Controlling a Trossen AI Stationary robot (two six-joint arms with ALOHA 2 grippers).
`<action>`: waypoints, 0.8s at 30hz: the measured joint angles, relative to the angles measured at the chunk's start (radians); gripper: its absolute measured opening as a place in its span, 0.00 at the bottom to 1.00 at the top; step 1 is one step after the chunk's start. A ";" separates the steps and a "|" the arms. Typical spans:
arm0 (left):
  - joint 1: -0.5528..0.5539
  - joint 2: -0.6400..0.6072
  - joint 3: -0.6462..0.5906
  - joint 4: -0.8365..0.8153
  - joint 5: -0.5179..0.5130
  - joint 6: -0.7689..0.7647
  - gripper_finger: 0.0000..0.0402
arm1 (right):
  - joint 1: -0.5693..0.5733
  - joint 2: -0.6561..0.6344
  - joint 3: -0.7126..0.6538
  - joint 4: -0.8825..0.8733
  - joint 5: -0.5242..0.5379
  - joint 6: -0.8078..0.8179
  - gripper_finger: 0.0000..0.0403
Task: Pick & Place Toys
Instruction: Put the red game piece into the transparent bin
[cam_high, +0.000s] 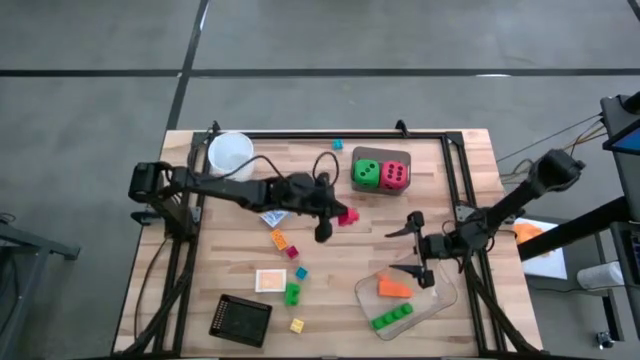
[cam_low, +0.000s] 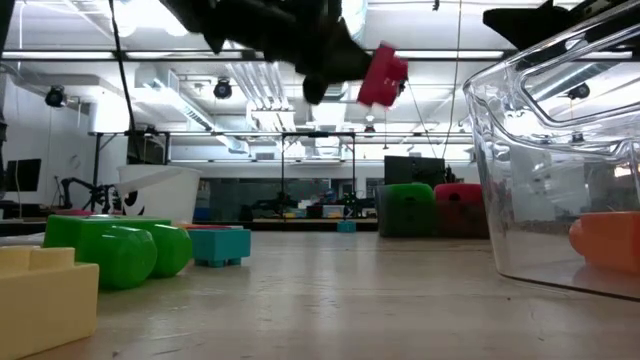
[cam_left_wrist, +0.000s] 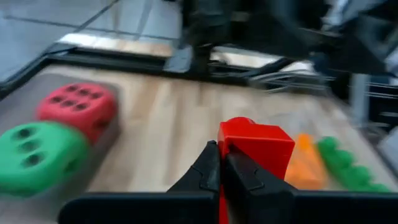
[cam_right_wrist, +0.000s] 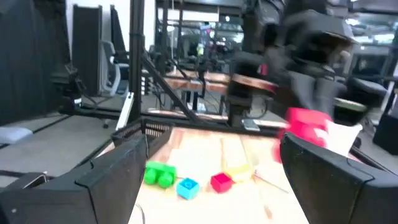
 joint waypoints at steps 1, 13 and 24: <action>-0.017 0.000 0.009 -0.005 0.000 0.000 0.00 | 0.000 -0.042 0.007 -0.058 0.004 0.008 0.88; -0.215 0.107 0.141 0.040 -0.038 0.001 0.00 | 0.001 -0.423 0.148 -0.661 0.077 0.024 0.88; -0.222 0.396 0.503 -0.187 -0.032 0.053 0.00 | 0.002 -0.513 0.209 -0.847 0.120 0.043 0.88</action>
